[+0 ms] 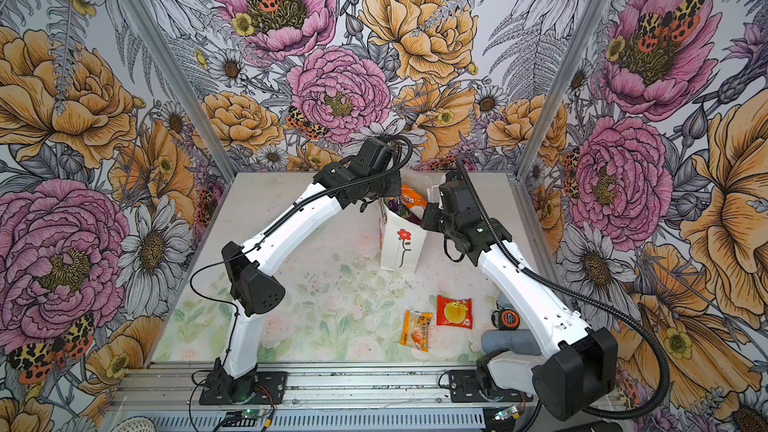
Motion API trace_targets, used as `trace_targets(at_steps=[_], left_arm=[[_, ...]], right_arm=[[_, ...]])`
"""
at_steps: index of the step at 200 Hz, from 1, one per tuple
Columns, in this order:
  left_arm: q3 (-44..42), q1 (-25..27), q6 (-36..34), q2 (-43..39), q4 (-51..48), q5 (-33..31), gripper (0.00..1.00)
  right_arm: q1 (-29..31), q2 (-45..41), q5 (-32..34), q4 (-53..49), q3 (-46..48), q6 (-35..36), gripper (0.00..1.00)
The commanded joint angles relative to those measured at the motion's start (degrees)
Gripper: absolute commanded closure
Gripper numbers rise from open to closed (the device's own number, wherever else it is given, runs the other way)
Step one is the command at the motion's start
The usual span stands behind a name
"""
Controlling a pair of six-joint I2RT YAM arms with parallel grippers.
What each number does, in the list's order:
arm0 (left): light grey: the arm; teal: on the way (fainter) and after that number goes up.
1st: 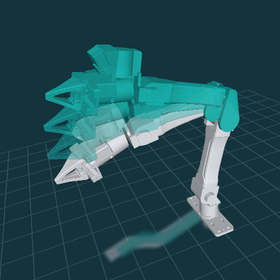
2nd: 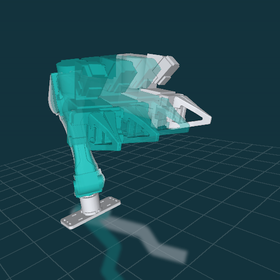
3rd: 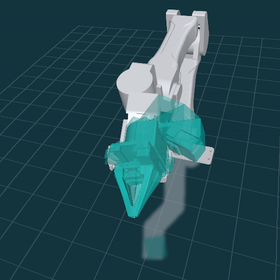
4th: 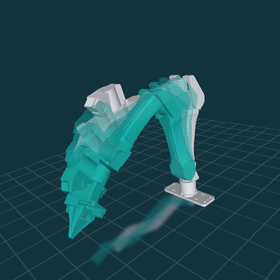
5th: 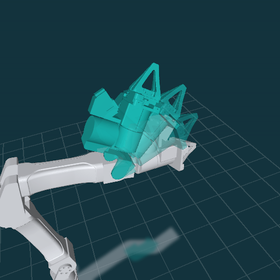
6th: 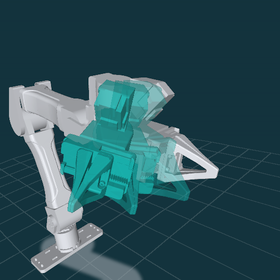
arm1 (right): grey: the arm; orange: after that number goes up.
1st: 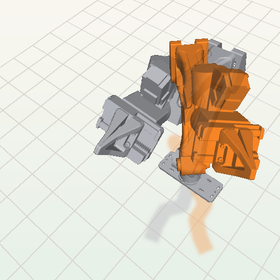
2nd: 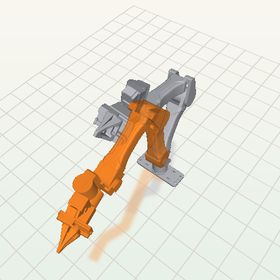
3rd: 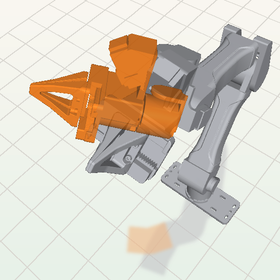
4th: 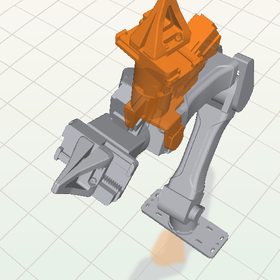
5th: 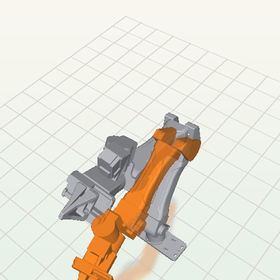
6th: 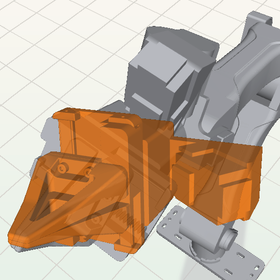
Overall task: Place the snacks into the paper bag
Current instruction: 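Lower the small orange pack into the paper bag and open the left gripper, then withdraw the left gripper from the bag toward the flat orange biscuit pack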
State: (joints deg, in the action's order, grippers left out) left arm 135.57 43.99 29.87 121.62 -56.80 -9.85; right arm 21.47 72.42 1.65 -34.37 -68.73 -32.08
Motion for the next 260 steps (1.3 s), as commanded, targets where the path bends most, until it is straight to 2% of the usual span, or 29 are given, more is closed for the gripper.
trace_targets(at_steps=[1,22,48,72,100,116,151,169,192,209,223,260], left_arm=[[2.0,-0.7,0.4,-0.2,-1.2,-1.7,0.98],[2.2,-0.7,0.3,0.1,-1.1,-1.7,0.93],[2.3,-0.7,-0.4,0.0,-1.1,-1.3,0.71],[2.4,-0.4,-1.7,-1.5,-1.0,-1.7,0.57],[1.8,0.1,-4.2,-4.4,-1.0,-1.7,0.48],[0.2,0.6,-5.2,-7.0,-0.9,-4.6,0.44],[-5.0,2.4,-8.1,-13.7,-0.4,-8.3,0.4],[-11.8,4.0,-9.7,-20.1,3.0,-11.1,0.37],[-23.6,4.8,-10.4,-28.6,10.5,-10.8,0.37],[-38.7,6.3,-13.1,-37.0,22.5,-12.7,0.36],[-49.0,6.1,-12.4,-42.8,29.2,-13.0,0.35],[-65.0,6.2,-10.8,-51.8,34.5,-11.8,0.35]], right_arm=[[0.0,-2.1,-0.1,3.9,-2.3,0.3,1.0],[0.1,-1.9,-0.2,3.9,-2.4,0.3,1.0],[0.1,-2.2,0.2,3.8,-2.4,0.3,1.0],[0.1,-2.3,0.2,3.8,-2.5,0.1,1.0],[0.1,-2.2,-0.1,3.8,-2.7,0.2,1.0],[0.1,-2.2,-0.1,3.8,-2.6,0.2,1.0],[0.1,-2.4,0.0,3.8,-2.4,0.2,1.0],[0.1,-2.4,0.0,3.8,-2.3,0.2,1.0],[0.1,-2.3,0.0,3.8,-2.4,0.2,1.0],[0.1,-2.1,-0.1,3.9,-2.5,0.1,1.0],[0.2,-2.0,-0.1,3.9,-2.6,0.1,1.0],[0.2,-2.0,0.2,3.9,-2.4,0.2,1.0]])
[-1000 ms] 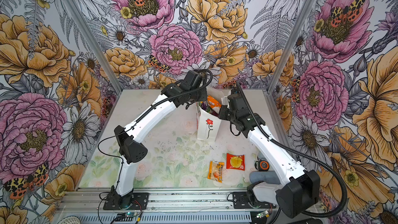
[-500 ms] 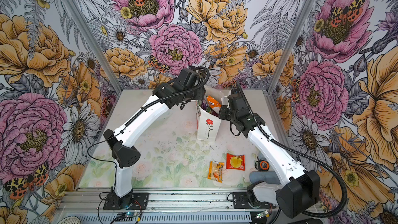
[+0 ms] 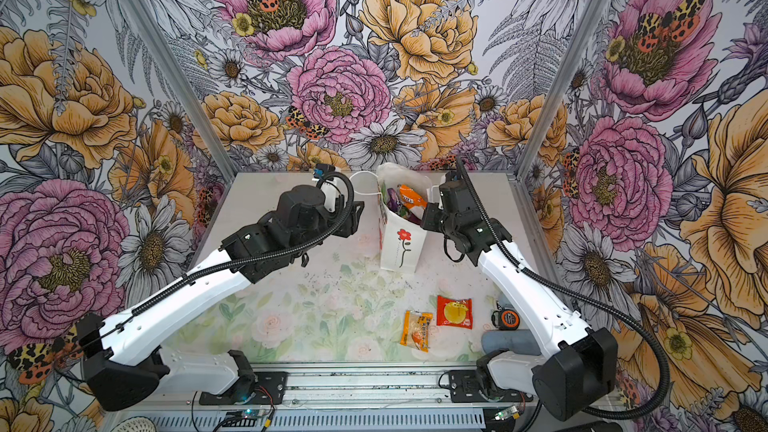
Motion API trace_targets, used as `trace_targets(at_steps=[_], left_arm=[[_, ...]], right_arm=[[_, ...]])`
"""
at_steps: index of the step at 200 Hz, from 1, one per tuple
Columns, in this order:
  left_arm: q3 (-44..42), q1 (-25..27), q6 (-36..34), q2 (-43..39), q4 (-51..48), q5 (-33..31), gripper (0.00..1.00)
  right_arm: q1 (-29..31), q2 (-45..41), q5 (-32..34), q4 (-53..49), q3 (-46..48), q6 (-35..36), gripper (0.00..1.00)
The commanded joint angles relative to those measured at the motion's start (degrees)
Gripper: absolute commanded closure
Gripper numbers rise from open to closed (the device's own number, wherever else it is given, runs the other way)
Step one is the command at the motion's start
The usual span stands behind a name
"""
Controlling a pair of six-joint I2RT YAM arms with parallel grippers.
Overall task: Place the snacks into the paper bag
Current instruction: 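Withdraw the left gripper from the bag toward the flat orange biscuit pack, then lower the left gripper and close it on the flat orange biscuit pack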
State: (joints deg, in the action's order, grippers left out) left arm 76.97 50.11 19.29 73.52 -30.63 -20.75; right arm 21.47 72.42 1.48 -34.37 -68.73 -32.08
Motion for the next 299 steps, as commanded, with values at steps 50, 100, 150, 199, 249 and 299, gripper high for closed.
trace_targets(at_steps=[50,100,150,199,249,299], left_arm=[[-19.8,2.8,0.7,-7.5,10.4,5.0,0.33],[-24.8,12.7,1.8,-1.0,11.8,7.5,0.29],[-21.3,24.4,0.2,11.1,9.8,4.9,0.28],[-20.1,28.7,2.5,16.2,8.7,6.5,0.29],[-17.9,28.1,7.2,21.6,7.7,12.5,0.35],[-14.6,26.4,13.2,26.6,5.0,14.5,0.47]], right_arm=[[0.2,-1.3,0.4,3.9,-2.5,0.3,1.0],[0.3,-1.1,0.5,3.8,-2.1,0.5,1.0],[0.2,-1.1,0.5,3.8,-1.1,0.5,1.0],[0.2,-1.1,0.1,3.9,-0.5,0.3,1.0],[0.2,-1.3,0.3,3.9,-0.1,0.3,1.0],[0.2,-1.0,0.0,3.9,0.0,0.2,1.0]])
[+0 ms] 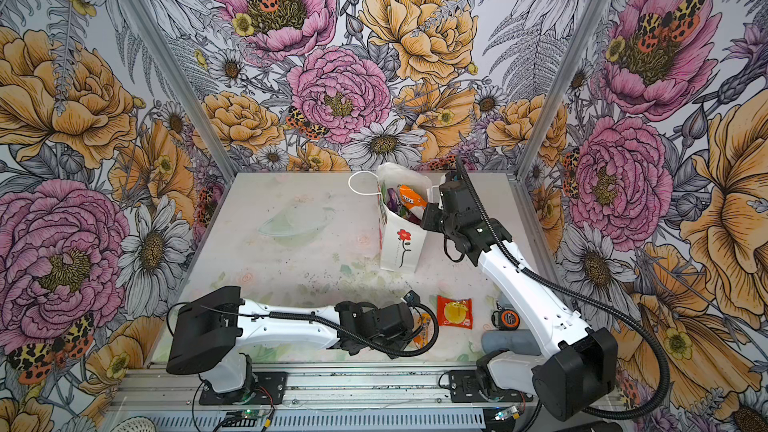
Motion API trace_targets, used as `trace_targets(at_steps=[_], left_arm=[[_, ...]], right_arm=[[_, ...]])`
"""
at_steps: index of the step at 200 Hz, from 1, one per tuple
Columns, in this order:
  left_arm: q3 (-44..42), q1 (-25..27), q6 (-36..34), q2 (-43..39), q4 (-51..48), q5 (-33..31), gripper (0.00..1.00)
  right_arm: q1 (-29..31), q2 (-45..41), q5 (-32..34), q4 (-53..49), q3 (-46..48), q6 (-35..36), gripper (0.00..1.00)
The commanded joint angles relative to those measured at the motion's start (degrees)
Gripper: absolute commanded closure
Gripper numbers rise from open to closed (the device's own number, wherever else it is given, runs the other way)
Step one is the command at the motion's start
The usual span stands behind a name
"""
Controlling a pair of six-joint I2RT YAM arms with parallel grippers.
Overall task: Place the snacks into the paper bag
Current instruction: 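Lower the left gripper and close it on the flat orange biscuit pack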
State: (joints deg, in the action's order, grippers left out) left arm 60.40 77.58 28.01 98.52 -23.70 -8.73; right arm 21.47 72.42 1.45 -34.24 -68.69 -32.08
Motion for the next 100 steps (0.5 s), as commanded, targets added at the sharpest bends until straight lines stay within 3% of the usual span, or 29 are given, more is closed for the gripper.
trace_targets(at_steps=[1,39,100], left_arm=[[2.0,-1.1,4.6,1.7,-2.0,2.5,0.47],[2.8,-1.1,6.6,4.3,-2.2,4.9,0.48],[4.9,-1.1,7.8,10.3,-1.7,7.5,0.68]], right_arm=[[0.2,-1.0,0.0,3.7,0.0,0.2,1.0],[0.2,-1.0,0.1,3.8,0.1,0.3,1.0],[0.3,-0.8,0.1,3.8,0.3,0.1,1.0]])
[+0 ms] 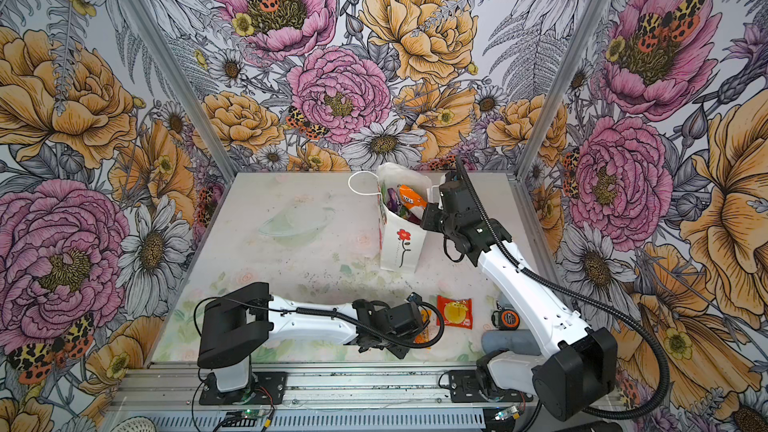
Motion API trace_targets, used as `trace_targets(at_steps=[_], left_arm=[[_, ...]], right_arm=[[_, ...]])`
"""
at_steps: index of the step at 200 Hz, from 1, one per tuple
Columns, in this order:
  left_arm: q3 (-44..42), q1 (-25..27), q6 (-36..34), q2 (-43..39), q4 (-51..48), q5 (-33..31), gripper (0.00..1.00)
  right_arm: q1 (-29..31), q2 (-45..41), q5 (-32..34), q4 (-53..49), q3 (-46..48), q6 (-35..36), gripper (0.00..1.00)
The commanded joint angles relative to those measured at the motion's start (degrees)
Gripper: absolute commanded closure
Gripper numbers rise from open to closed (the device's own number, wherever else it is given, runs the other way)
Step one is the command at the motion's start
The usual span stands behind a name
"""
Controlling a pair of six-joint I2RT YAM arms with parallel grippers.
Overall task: Place the snacks into the paper bag
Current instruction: 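Lower the left gripper and close it on the flat orange biscuit pack, then lift the flat orange biscuit pack with the left gripper toward the paper bag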
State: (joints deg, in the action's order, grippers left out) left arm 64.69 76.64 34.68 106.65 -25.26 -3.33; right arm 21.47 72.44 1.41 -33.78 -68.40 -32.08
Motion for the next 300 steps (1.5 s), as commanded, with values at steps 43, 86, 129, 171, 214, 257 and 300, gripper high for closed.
trace_targets(at_steps=[43,86,129,171,214,257,300], left_arm=[[-0.6,-1.8,1.7,2.2,-0.5,1.1,0.86],[-1.5,-2.1,2.0,1.5,-0.4,-0.5,0.99],[-2.4,-2.1,1.6,-0.2,-0.3,-2.8,1.0],[-5.0,-1.3,0.3,-7.1,0.9,-8.0,1.0],[-9.2,-1.1,-0.2,-14.9,4.5,-12.4,1.0],[-12.4,-0.9,-2.4,-23.7,5.1,-19.1,1.0],[-12.7,-4.0,-3.5,-34.5,4.4,-21.5,1.0]], right_arm=[[0.3,-0.7,0.1,3.4,0.2,0.1,1.0],[0.2,-0.8,0.3,3.5,0.4,0.1,1.0],[0.3,-0.8,0.3,3.5,0.4,0.2,1.0],[0.3,-0.8,0.4,3.5,0.1,0.2,1.0],[0.3,-0.8,0.5,3.5,0.0,0.2,1.0],[0.3,-0.8,0.5,3.4,-0.1,0.4,1.0],[0.3,-0.9,0.4,3.5,0.1,0.2,1.0]])
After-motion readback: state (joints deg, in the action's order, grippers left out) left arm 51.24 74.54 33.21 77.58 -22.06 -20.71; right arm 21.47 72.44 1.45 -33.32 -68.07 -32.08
